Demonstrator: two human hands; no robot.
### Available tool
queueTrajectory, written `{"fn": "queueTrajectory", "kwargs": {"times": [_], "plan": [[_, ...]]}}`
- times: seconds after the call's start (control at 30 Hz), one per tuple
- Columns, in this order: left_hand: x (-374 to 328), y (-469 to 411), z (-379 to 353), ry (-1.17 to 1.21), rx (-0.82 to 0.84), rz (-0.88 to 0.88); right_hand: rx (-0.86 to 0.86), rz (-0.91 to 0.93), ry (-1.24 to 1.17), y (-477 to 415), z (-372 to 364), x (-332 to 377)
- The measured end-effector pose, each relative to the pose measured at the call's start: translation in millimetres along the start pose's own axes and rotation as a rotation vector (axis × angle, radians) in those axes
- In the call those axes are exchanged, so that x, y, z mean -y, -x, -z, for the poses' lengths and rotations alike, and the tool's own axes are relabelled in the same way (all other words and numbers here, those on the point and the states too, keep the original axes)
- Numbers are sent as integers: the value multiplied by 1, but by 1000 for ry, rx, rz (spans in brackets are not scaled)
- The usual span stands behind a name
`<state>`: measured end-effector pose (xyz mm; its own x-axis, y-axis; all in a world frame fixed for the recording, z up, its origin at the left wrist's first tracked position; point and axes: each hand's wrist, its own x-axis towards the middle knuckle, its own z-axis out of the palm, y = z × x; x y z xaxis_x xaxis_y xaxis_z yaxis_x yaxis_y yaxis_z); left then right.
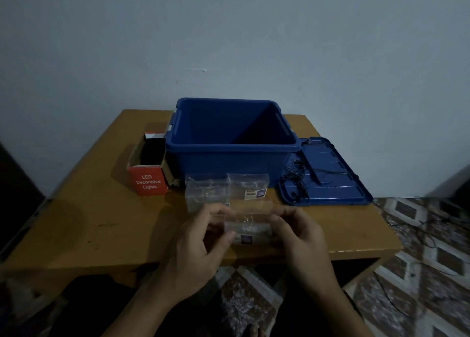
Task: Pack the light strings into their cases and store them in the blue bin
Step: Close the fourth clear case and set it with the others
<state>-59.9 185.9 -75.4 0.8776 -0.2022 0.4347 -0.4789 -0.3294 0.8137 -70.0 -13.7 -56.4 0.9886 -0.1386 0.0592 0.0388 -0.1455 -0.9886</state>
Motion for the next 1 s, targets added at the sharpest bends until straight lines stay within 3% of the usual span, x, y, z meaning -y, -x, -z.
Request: {"fn": "queueTrajectory", "kwargs": {"times": [0.17,0.3,0.57,0.77,1.0], "plan": [[-1,-1,1,65,-3,79,104,-24,-72,-7,1,9],[0,-1,3,81,-45,89,74,49,-148,-8,1,5],[6,-1,2,45,-26,91,92,-19,-234,-3,4,0],[0,-2,2,121,-21,68,118,21,-169,-2,6,-4],[4,-10,0,196,-60,162,142,66,-151,-1,2,-4]]}}
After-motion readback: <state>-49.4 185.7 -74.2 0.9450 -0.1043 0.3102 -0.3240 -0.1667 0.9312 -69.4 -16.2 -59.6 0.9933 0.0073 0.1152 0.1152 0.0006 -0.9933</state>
